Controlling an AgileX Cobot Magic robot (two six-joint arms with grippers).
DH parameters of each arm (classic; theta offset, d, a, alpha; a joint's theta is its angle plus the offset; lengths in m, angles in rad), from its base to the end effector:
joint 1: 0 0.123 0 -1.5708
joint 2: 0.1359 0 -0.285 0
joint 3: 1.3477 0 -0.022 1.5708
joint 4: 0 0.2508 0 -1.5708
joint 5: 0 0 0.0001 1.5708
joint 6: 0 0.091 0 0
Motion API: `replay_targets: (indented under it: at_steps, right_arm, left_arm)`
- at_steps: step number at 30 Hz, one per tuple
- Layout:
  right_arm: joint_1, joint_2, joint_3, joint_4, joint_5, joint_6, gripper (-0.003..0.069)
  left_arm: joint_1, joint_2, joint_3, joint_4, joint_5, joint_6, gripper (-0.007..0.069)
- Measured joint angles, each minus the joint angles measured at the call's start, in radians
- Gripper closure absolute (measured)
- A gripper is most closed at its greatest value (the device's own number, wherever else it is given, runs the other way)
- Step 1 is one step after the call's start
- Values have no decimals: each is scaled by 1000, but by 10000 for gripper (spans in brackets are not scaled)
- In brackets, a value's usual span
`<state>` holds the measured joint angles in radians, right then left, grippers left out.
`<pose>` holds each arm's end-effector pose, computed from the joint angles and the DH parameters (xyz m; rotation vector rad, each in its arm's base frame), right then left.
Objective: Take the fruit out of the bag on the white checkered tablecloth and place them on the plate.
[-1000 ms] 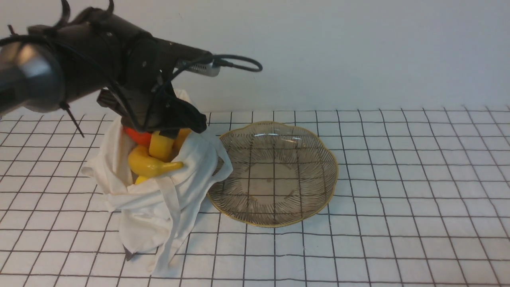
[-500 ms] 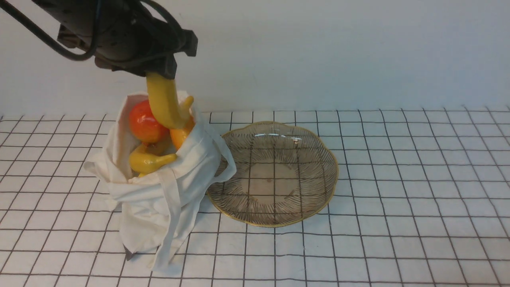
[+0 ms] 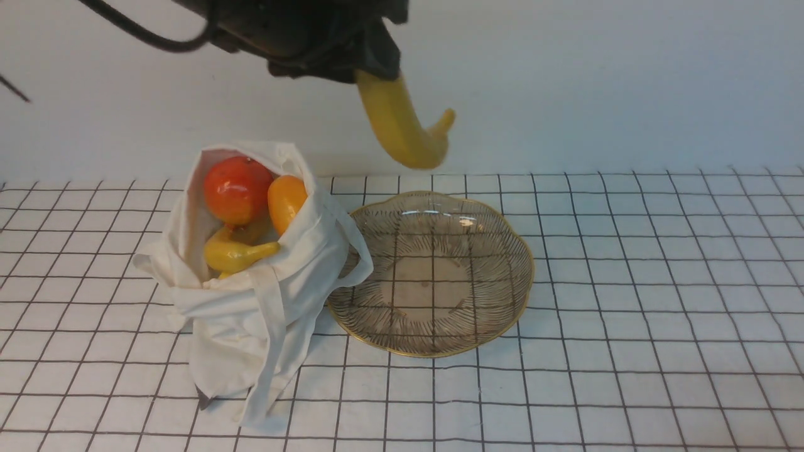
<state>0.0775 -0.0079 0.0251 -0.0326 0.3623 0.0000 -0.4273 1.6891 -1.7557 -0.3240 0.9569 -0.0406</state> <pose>0.0530 0.0031 0.1726 -0.0925 1.8607 0.0218 0.3348 -0.1785 0.3973 0.3667 2.3753 -0.6258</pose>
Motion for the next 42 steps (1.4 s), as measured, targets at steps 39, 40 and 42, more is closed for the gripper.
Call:
replay_targets:
  at_steps: [39,40,42]
  right_arm:
    - [0,0,0,0,0,0,674]
    - [0,0,0,0,0,0,674]
    - [0,0,0,0,0,0,674]
  left_arm:
    - [-53,163,-420,448,290,33,560]
    - [-53,148,-420,455,294,41,580]
    - [-53,90,-395,467,299,62,623]
